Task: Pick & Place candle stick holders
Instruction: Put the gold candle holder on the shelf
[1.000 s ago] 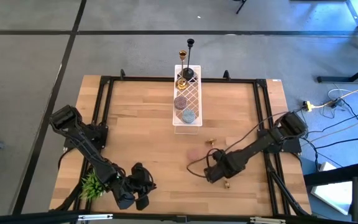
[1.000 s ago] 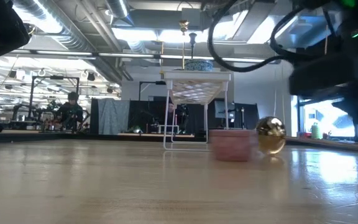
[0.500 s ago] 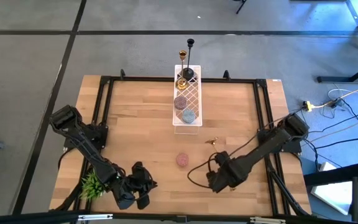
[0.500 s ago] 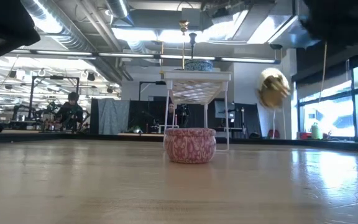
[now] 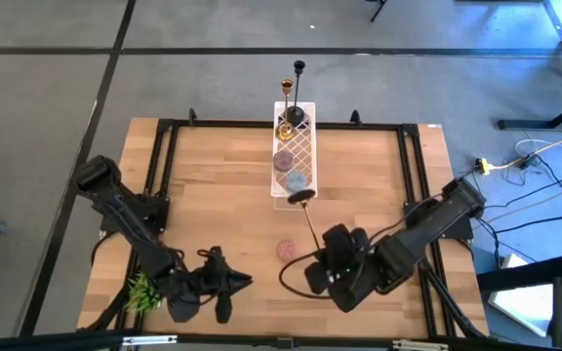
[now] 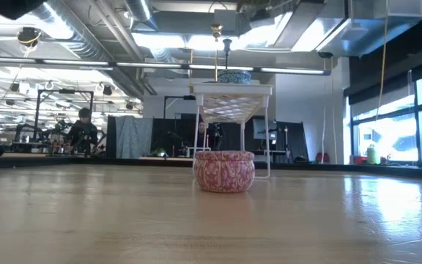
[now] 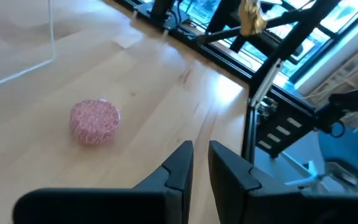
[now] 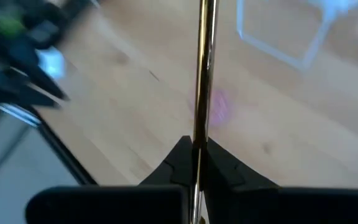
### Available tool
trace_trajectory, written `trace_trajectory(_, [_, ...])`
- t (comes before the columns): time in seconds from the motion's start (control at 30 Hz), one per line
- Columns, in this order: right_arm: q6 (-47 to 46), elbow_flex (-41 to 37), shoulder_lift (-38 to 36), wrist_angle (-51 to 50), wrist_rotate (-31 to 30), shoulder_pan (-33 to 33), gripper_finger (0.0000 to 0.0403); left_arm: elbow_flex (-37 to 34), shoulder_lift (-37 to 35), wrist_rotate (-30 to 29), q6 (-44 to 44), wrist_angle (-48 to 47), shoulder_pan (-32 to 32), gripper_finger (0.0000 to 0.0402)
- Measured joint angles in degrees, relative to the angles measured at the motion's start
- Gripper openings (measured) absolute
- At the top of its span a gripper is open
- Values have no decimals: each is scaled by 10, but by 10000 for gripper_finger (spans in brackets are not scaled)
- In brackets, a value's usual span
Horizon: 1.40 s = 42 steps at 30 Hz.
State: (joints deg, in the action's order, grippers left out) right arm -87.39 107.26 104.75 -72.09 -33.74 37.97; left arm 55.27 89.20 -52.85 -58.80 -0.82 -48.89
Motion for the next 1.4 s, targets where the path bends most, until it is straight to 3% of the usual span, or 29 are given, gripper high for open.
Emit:
trace_trajectory(0.2, [72, 68, 0, 34, -104, -1, 15, 0, -32, 51, 11, 19, 27, 45])
trace_trajectory(0.33, [199, 103, 0, 100, -181, -4, 15, 0, -43, 101, 16, 76, 47, 45])
trace_trajectory(0.47, [433, 138, 0, 197, -203, -9, 15, 0, -46, 160, 40, 168, 68, 45])
trace_trajectory(0.67, [815, 167, 0, 298, -184, -8, 15, 0, -48, 357, -55, 210, 123, 45])
trace_trajectory(0.77, [964, 179, 0, 301, -181, -8, 15, 0, -48, 435, -89, 212, 149, 45])
trace_trajectory(0.9, [1075, 189, 0, 301, -219, -6, 15, 0, -47, 520, -126, 229, 186, 45])
trace_trajectory(1.07, [1210, 199, 0, 305, -285, 0, 15, 0, -50, 555, -157, 286, 243, 35])
trace_trajectory(1.27, [1380, 199, 0, 293, -343, 21, 15, 0, -52, 603, -230, 437, 338, 10])
trace_trajectory(1.4, [1460, 199, 0, 247, -352, 37, 15, 0, -57, 724, -290, 486, 399, 2])
